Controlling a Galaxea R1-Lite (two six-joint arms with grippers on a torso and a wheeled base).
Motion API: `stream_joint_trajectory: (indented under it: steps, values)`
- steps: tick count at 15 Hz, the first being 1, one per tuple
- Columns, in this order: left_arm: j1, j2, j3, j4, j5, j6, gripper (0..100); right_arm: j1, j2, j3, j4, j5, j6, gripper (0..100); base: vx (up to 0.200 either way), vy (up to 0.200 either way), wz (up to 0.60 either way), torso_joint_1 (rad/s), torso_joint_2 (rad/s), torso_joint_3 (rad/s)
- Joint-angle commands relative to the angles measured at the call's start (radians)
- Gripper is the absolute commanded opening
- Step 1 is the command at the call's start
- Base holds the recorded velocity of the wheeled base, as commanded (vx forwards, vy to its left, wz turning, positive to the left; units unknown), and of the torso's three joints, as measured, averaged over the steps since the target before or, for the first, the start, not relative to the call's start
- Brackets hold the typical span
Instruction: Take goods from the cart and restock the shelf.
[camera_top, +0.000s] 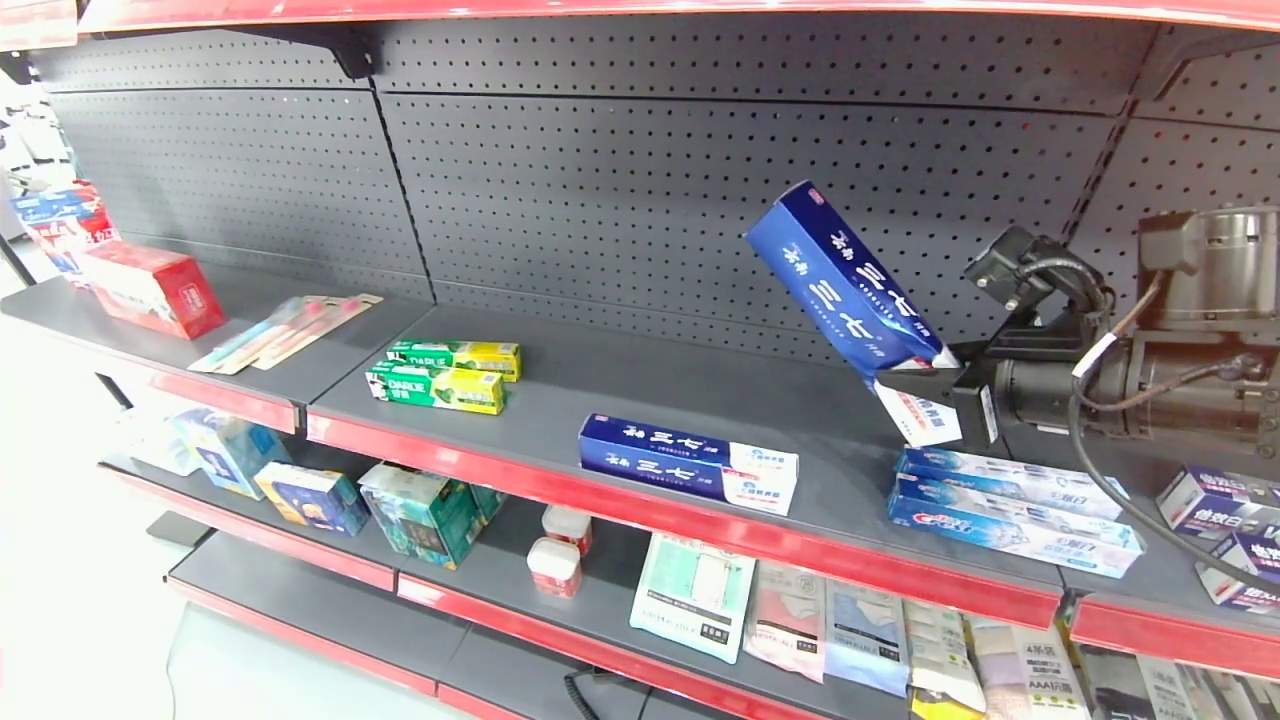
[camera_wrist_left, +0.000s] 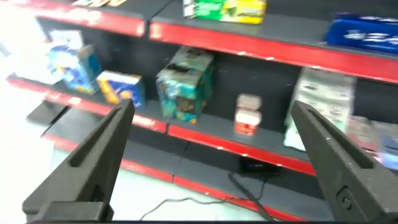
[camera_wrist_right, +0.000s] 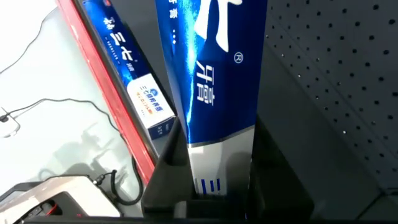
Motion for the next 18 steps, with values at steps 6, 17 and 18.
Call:
stream_joint_trajectory:
  steps: [6, 17, 18]
  values:
    - [0.052, -0.105, 0.000, 0.016, -0.086, 0.001, 100, 0.004, 0.032, -0.005, 0.000, 0.000, -0.004, 0, 0.000, 0.000, 0.00, 0.000, 0.00, 0.000]
    - [0.056, -0.110, 0.000, 0.016, -0.035, 0.013, 100, -0.006, 0.239, -0.155, -0.003, 0.071, -0.054, 0, 0.000, 0.000, 0.00, 0.000, 0.00, 0.000]
    - [0.056, -0.108, 0.000, 0.016, -0.035, 0.013, 100, -0.015, 0.266, -0.180, -0.003, 0.089, -0.073, 0, 0.000, 0.000, 0.00, 0.000, 0.00, 0.000]
